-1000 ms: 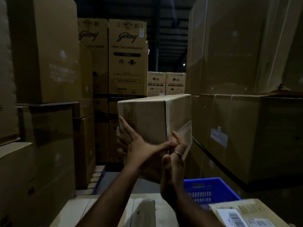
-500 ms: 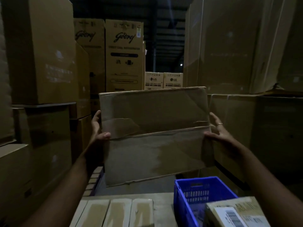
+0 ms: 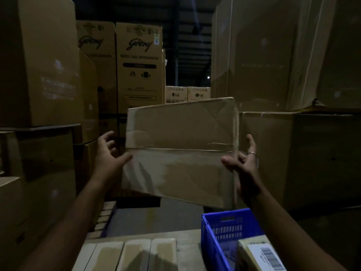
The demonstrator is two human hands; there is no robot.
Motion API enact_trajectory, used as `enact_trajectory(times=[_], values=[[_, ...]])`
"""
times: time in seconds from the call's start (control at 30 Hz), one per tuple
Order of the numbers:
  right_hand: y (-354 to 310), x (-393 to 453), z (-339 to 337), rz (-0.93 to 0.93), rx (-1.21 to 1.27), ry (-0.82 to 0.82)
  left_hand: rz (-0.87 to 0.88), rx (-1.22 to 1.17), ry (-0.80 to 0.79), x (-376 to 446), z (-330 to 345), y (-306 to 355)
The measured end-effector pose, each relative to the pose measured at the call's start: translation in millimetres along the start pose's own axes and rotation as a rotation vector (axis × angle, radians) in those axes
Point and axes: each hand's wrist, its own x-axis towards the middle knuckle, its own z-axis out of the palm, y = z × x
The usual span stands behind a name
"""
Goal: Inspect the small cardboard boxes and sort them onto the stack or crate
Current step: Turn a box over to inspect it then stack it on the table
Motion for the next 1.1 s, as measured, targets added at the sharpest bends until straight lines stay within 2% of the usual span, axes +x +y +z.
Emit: enact_trajectory(times=[0.07, 0.1, 0.17, 0.2, 0.27, 0.33, 0.5, 0.6, 0.73, 0.9, 1.03, 1.1], values=[[6.6, -9.1, 15.7, -0.089, -0.147, 0.133, 0.148, 0.190, 0.046, -28.6, 21.2, 12.0], [10.1, -14.8, 25.9, -0.144, -0.224, 0.179, 0.162, 0.161, -0.052, -47.9, 35.5, 18.8], [14.4, -25.3, 44.5, -0.196, -0.336, 0.233, 0.058, 0.000, -0.325, -84.1, 67.0, 36.3], [19.4, -27.7, 50.2, -0.199, -0.358, 0.225, -0.013, -0.049, -0.368, -93.3, 79.5, 39.3], [25.1, -31.8, 56.4, -0.185, -0.336, 0.143, -0.107, -0.114, -0.239, -99.2, 91.0, 41.2], [28.5, -31.3, 57.7, -0.139, -0.329, 0.088, -0.122, -0.121, -0.094, -94.0, 89.2, 35.3], [47.3, -25.4, 61.0, -0.135, -0.454, 0.112, -0.047, 0.024, -0.014, -77.9, 85.7, -4.6], [51.6, -24.9, 64.9, -0.148, -0.424, 0.102, -0.054, 0.121, 0.021, -76.2, 89.4, -15.0], [58.1, -30.1, 68.3, -0.177, -0.458, 0.118, -0.072, 0.189, -0.012, -75.7, 84.2, -27.3], [68.8, -43.5, 77.5, -0.168, -0.400, 0.166, 0.068, 0.217, -0.005, -77.4, 74.8, -28.3], [88.1, -56.0, 93.1, -0.012, -0.317, 0.172, 0.147, 0.306, -0.060, -74.8, 52.7, -32.8], [102.0, -66.8, 103.6, 0.119, -0.233, 0.154, 0.222, 0.450, -0.071, -70.8, 34.6, -40.4]])
